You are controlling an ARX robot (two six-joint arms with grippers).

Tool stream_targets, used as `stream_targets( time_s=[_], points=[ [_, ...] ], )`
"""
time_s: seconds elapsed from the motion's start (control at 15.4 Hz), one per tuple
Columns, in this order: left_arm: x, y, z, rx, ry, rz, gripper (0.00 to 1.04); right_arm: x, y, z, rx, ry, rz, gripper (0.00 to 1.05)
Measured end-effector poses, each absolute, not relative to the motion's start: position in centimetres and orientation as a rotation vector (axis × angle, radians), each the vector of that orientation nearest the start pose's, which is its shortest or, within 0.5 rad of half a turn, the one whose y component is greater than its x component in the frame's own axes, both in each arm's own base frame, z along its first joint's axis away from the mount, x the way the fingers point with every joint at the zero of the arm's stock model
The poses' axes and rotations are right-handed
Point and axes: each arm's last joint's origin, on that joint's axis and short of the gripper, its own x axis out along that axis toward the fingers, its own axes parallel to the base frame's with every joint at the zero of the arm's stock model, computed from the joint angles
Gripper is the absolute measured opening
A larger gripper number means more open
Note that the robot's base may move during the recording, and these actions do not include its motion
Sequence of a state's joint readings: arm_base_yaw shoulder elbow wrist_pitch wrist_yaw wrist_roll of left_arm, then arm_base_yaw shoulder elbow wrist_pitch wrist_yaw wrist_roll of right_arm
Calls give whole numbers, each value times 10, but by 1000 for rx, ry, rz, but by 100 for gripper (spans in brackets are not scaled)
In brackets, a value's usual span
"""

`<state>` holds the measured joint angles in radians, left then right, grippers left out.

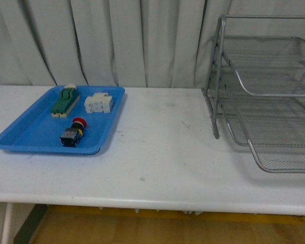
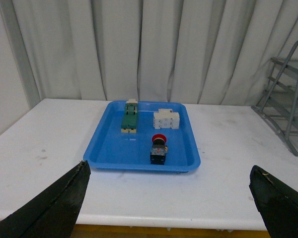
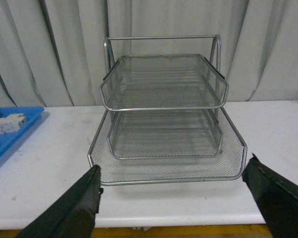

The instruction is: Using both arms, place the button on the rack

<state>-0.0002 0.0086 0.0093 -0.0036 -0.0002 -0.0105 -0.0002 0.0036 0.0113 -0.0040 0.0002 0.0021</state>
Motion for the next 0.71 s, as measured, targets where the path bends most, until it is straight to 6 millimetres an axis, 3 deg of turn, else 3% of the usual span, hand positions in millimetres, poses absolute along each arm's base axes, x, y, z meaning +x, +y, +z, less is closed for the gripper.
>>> stream_targets(
  time_s=[0.06,0.13,0.19,0.26,0.39,0.52,0.71],
  points=[
    [98,0,166,-10,3,0,98,97,0,167,2,-4,0,95],
    [98,0,164,-21,28,3,98,97,0,167,2,-4,0,100],
    [99,-4,167,-101,238,35,98,97,0,167,2,-4,-1,98],
    [109,-12,182,-179,298,27,98,97,0,167,2,-4,0,98],
    [140,-22,222,-259,201,-26,98,97,0,167,2,-3,-1,98],
    [197,-31,236,-230,201,-81,98,97,0,167,2,-4,0,98],
    [305,-46,219,-143,379,-111,98,97,0,167,2,-4,0,98]
  ],
)
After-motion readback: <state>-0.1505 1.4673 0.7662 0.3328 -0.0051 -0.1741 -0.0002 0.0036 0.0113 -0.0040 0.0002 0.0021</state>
